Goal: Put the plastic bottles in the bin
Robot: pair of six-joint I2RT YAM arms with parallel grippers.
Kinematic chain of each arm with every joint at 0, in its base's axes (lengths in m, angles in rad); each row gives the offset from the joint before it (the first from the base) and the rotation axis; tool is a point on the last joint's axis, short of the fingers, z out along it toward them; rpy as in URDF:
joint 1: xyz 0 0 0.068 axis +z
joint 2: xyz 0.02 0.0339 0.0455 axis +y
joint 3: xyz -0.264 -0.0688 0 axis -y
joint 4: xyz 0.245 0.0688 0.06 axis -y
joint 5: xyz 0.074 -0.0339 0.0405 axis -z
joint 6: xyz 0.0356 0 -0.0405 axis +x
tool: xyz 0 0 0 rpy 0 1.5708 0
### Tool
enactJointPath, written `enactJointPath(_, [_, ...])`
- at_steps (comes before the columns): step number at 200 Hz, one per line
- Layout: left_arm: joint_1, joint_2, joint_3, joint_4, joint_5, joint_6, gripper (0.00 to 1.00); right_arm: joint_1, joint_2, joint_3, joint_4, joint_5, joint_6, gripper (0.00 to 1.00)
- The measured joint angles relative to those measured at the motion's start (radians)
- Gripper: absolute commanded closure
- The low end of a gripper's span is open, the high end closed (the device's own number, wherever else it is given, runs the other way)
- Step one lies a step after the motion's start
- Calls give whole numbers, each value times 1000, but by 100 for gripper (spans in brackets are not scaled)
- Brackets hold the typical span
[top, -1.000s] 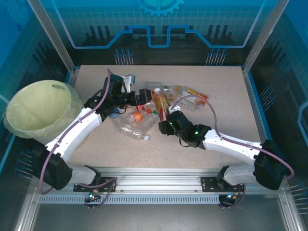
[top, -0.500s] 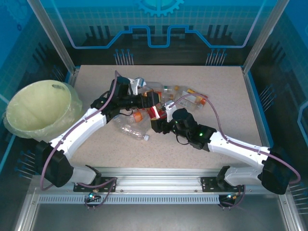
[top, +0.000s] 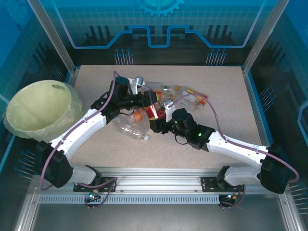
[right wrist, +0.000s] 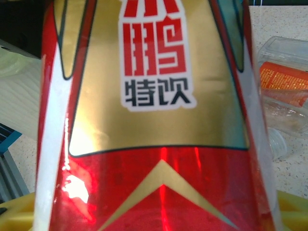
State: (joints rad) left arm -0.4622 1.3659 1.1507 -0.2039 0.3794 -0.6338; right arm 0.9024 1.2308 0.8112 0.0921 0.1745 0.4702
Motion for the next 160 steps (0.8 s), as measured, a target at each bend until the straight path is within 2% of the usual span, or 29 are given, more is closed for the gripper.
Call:
enactJointPath(28, [0, -5, -4, 0, -5, 1, 48, 0, 0, 0, 0, -3, -6, 44])
enactJointPath(63, [0, -22, -4, -16, -31, 6, 51, 0, 5, 13, -9, -19, -19, 23])
enactJointPath(91, [-5, -58, -5, -44, -104, 42, 51, 2, -2, 29, -31, -44, -61, 6])
enactJointPath(96, [-5, -64, -5, -51, -116, 47, 51, 2, -7, 29, -35, -44, -66, 0])
enactJointPath(160, [5, -140, -5, -163, -300, 76, 52, 2, -137, 21, -73, 59, -142, 0])
